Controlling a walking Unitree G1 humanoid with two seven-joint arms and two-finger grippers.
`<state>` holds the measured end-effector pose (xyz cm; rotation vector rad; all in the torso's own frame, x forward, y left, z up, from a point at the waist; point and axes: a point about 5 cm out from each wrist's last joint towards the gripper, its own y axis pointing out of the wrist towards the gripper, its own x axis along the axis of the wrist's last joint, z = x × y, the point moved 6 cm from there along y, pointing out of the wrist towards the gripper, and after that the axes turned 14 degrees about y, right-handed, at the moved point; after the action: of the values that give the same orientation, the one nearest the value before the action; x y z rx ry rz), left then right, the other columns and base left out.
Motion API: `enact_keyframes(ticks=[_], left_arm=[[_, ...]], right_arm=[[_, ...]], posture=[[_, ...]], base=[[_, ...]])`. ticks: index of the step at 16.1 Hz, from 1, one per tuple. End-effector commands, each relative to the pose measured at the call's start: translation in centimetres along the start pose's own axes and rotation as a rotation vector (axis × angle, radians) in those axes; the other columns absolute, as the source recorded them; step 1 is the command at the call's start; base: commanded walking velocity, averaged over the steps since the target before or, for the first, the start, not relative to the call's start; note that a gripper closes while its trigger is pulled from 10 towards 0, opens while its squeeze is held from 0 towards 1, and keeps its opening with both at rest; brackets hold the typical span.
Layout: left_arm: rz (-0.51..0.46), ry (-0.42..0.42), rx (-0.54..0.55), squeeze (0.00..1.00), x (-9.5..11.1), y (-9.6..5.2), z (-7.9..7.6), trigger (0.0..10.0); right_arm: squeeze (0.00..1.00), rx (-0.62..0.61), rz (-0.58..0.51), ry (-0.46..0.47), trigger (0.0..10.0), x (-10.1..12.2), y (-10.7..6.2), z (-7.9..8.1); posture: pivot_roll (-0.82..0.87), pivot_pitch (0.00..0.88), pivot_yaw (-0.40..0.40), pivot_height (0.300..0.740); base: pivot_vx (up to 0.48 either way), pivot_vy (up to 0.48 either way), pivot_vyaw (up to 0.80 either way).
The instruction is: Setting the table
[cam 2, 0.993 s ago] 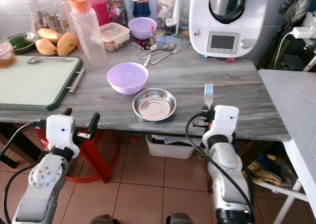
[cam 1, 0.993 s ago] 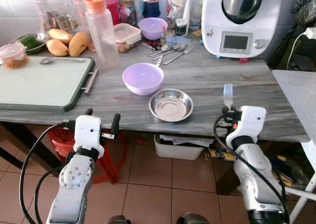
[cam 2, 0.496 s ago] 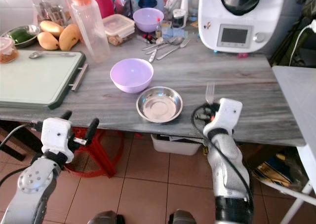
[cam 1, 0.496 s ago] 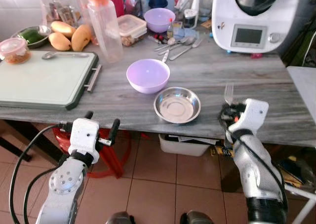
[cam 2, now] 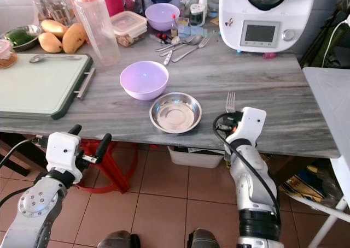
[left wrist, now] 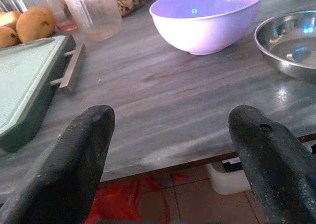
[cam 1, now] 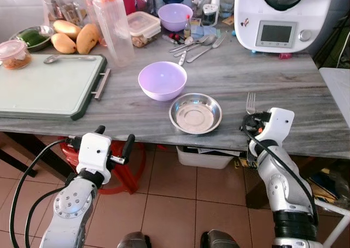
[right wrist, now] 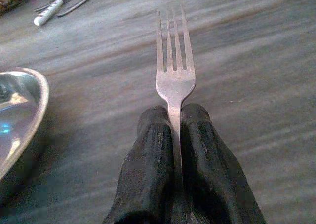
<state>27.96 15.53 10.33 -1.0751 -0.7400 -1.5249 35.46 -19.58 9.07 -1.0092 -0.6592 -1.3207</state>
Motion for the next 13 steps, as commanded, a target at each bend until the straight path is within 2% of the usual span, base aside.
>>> enact_keyframes(ticks=[1, 3, 6, 8, 13], left_arm=[[0.000, 0.009, -0.014, 0.00, 0.2, -0.2, -0.1, 10.0], [0.011, 0.006, -0.038, 0.00, 0.0, -0.6, -0.5, 10.0], [0.018, 0.012, -0.042, 0.00, 0.0, -0.8, -0.3, 10.0], [0.019, 0.017, -0.054, 0.00, 0.1, -0.9, -0.3, 10.0], [0.031, 0.023, -0.071, 0.00, 0.1, -1.0, -0.3, 10.0]], right_arm=[[0.00, -0.006, 0.006, 0.018, 10.0, 0.1, 0.2, -0.1], [0.00, -0.005, 0.018, 0.026, 10.0, 0.0, 0.6, 0.1], [0.00, 0.019, 0.052, 0.017, 10.0, -0.4, 1.4, 1.0], [0.00, 0.019, 0.068, 0.036, 10.0, -0.5, 1.7, 1.1], [0.00, 0.028, 0.078, 0.016, 10.0, -0.3, 2.5, 1.3]], posture=[[0.07, 0.119, 0.060, 0.740], [0.08, 0.128, 0.065, 0.740], [0.09, 0.138, 0.084, 0.740], [0.09, 0.143, 0.091, 0.740], [0.10, 0.151, 0.101, 0.740]], base=[[0.000, 0.000, 0.00], [0.000, 0.000, 0.00], [0.000, 0.000, 0.00], [0.000, 0.000, 0.00], [0.000, 0.000, 0.00]])
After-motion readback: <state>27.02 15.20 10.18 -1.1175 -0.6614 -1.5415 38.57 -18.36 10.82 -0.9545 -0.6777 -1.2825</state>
